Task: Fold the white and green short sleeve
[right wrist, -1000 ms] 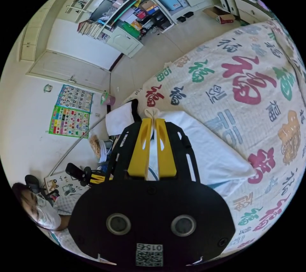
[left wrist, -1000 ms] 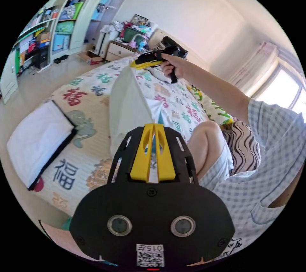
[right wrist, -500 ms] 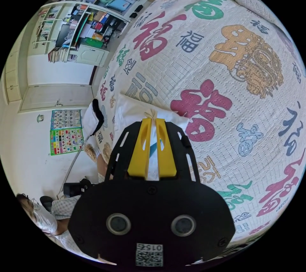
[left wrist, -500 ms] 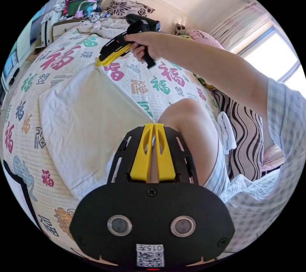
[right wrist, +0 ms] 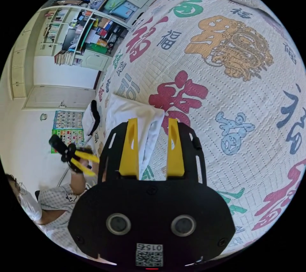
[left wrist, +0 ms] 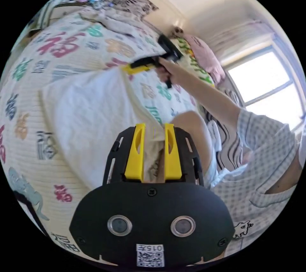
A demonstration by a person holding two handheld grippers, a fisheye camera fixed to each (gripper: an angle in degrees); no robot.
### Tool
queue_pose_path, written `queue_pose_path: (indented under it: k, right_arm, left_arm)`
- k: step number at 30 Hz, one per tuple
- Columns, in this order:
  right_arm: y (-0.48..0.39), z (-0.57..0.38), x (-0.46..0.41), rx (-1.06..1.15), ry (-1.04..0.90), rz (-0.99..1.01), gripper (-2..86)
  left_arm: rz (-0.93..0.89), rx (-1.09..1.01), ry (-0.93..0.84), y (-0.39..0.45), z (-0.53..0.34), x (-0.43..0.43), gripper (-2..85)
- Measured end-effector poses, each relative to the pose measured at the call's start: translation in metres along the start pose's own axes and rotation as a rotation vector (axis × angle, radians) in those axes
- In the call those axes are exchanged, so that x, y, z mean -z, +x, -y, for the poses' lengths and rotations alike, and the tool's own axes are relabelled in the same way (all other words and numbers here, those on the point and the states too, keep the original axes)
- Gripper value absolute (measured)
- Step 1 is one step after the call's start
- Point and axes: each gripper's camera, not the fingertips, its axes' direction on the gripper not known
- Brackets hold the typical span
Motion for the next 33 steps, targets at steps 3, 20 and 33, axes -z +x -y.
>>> queue_pose_path:
  k: [3, 20, 33]
  right_arm:
    - [0.004, -0.002, 0.000, 0.003, -0.009, 0.073, 13.1]
    - [-0.027, 0.002, 0.022, 0.114, 0.123, 0.223, 4.7]
    - [-0.132, -0.138, -0.025, 0.569, -0.160, -0.080, 9.1]
  left_arm:
    - [0.253, 0.203, 0.170, -0.062, 0.008, 0.040, 11.8]
    - [0.104, 0.285, 0.365, -0.143, 0.040, 0.080, 0.4]
    - [0.333, -0.118, 0.070, -0.023, -0.027, 0.029, 7.8]
